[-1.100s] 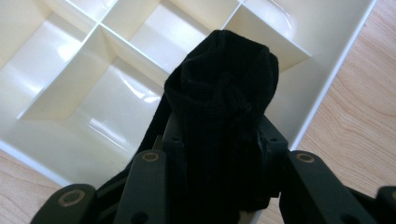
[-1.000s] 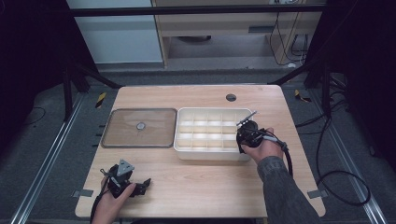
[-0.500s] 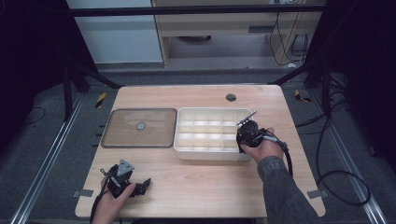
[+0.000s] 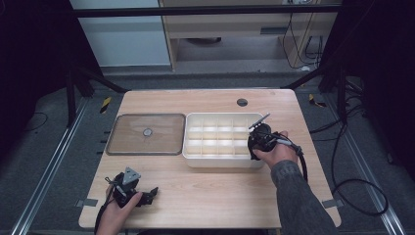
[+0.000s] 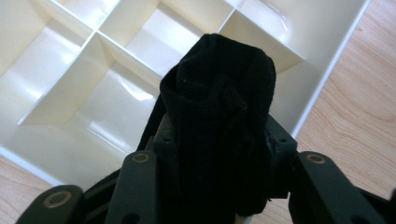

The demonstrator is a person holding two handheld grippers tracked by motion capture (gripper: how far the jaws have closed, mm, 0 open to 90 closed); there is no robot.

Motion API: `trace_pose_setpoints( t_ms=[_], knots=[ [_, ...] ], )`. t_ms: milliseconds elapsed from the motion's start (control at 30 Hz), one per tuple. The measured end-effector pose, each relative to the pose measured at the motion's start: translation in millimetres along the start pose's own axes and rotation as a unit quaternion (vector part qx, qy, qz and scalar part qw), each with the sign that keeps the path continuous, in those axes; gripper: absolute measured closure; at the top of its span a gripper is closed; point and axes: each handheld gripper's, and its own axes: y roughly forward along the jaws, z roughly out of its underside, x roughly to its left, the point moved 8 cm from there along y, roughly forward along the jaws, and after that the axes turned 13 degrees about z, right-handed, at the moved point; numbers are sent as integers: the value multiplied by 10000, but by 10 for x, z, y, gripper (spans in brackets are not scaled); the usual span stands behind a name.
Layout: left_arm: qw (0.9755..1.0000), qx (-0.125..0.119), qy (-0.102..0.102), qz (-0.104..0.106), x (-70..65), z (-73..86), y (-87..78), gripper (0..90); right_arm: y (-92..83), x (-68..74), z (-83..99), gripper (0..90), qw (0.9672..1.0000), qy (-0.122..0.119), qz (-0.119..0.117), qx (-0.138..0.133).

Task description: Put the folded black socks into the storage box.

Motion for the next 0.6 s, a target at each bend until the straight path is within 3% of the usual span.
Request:
trace_pose_setpoints(
  t_ms=[300, 467, 600],
  knots=[
    [10000, 0, 2, 3, 0, 0, 0, 0, -203, -83, -35, 355, 9996, 189, -57, -223],
    [10000, 0, 2, 2, 0, 0, 0, 0, -361, -139, -26, 300, 9988, 204, -145, -426],
    [10000, 0, 0, 2, 0, 0, 0, 0, -478, -221, -30, 242, 9977, 356, -190, -548]
  ],
)
